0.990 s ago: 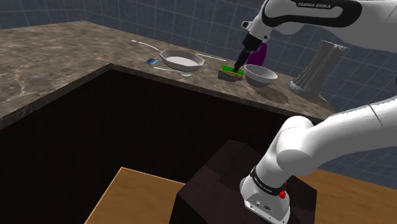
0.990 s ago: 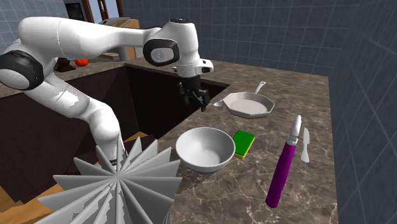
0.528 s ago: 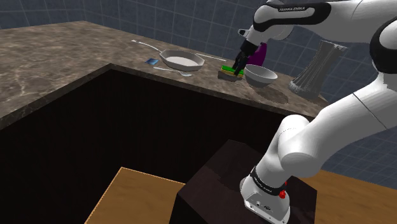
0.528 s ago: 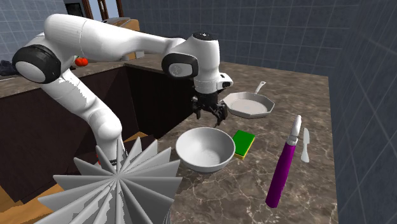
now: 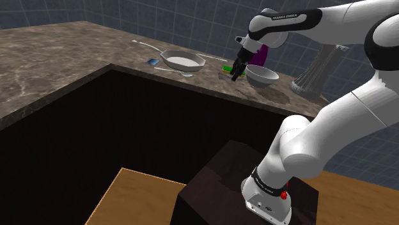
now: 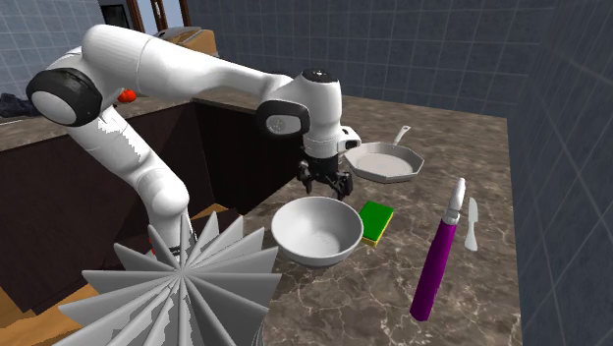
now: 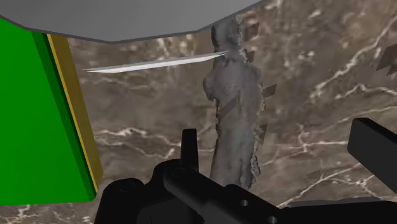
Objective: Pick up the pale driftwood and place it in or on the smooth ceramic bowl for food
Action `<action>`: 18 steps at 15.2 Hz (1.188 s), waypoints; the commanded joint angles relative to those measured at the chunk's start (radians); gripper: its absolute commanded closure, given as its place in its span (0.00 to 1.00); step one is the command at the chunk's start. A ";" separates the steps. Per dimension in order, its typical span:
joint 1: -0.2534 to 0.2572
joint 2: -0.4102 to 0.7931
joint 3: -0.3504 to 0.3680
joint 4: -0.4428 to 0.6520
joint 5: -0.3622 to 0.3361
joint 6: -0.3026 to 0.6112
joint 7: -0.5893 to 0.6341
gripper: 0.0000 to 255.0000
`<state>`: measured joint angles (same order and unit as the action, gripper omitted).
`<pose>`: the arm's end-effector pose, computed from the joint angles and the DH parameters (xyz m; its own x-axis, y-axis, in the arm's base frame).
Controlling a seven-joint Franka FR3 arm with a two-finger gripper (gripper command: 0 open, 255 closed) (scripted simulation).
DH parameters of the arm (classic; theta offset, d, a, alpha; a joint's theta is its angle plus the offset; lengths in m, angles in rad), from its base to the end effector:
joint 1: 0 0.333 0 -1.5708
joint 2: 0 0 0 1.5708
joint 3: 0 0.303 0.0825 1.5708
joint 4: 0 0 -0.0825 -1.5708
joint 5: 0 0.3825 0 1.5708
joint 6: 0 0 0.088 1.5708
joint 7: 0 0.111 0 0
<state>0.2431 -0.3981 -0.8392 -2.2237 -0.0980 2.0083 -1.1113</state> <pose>0.3810 -0.2922 0.4689 0.8166 0.5382 0.2086 0.5553 -0.8311 -0.0295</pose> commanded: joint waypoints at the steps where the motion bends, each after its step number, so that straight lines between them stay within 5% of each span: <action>1: 0.001 0.003 -0.003 -0.004 0.001 0.007 -0.002 0.00; 6: 0.001 0.003 -0.003 -0.004 0.001 0.007 -0.002 0.00; 7: 0.001 0.003 -0.003 -0.004 0.001 0.007 -0.002 1.00; 16: 0.001 0.003 -0.003 -0.004 0.001 0.007 -0.002 1.00; 17: 0.001 0.003 -0.003 -0.004 0.001 0.007 -0.002 0.00; 18: 0.007 0.052 0.024 0.051 -0.021 -0.030 0.043 0.00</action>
<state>0.2479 -0.3701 -0.8304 -2.2011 -0.1061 1.9996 -1.0941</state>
